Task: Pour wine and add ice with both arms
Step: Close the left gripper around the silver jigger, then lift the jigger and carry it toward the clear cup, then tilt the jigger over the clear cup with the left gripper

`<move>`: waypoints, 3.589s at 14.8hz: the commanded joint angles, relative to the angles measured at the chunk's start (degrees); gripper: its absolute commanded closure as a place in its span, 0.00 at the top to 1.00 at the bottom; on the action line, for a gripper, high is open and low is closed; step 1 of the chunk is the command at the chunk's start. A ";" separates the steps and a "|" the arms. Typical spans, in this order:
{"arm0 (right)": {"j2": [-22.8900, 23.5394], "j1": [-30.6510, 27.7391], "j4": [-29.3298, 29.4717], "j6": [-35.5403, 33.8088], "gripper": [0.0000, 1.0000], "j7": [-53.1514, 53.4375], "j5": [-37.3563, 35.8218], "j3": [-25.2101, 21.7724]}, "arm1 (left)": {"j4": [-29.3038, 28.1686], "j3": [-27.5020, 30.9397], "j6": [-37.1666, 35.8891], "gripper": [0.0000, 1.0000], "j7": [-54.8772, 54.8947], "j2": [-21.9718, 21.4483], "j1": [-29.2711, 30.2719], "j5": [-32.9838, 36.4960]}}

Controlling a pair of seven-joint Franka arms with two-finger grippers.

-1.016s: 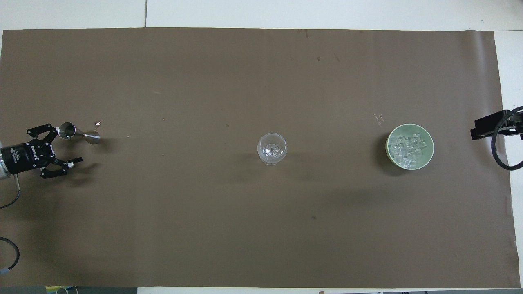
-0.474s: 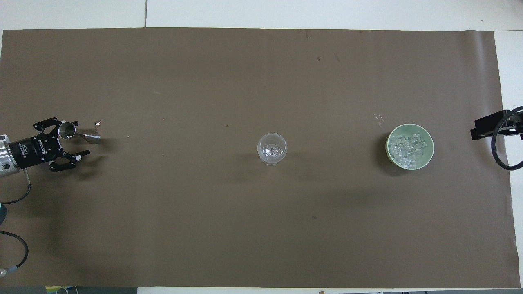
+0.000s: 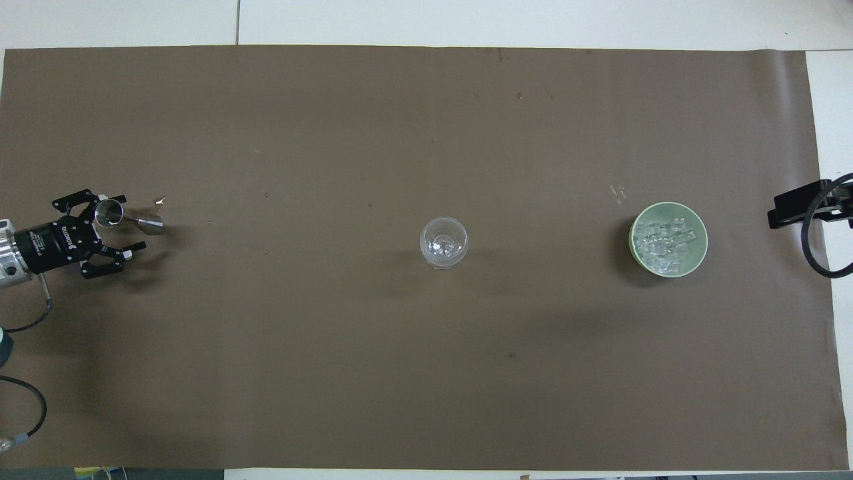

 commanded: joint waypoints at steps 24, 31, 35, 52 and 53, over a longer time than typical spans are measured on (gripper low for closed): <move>-1.21 -0.60 -1.50 0.63 1.00 -0.72 0.46 0.25 | -0.90 0.22 -8.22 0.00 -6.74 -9.18 -8.38 -4.73; -1.21 -0.60 -1.50 0.63 1.00 -0.72 0.46 0.25 | 2.16 0.40 -1.19 0.00 -27.55 -15.16 -24.47 -4.82; -1.21 -0.60 -1.50 0.54 1.00 -0.72 0.46 0.25 | 4.71 0.40 4.86 0.00 -35.74 -15.60 -32.20 -4.38; -1.21 -0.60 -1.50 0.63 1.00 -0.72 0.46 0.25 | 8.32 0.31 18.67 0.00 -46.99 -14.73 -55.24 25.30; -1.21 -0.60 -1.50 0.63 1.00 -0.72 0.46 0.25 | 8.41 0.31 18.76 0.00 -48.48 -14.73 -55.51 27.41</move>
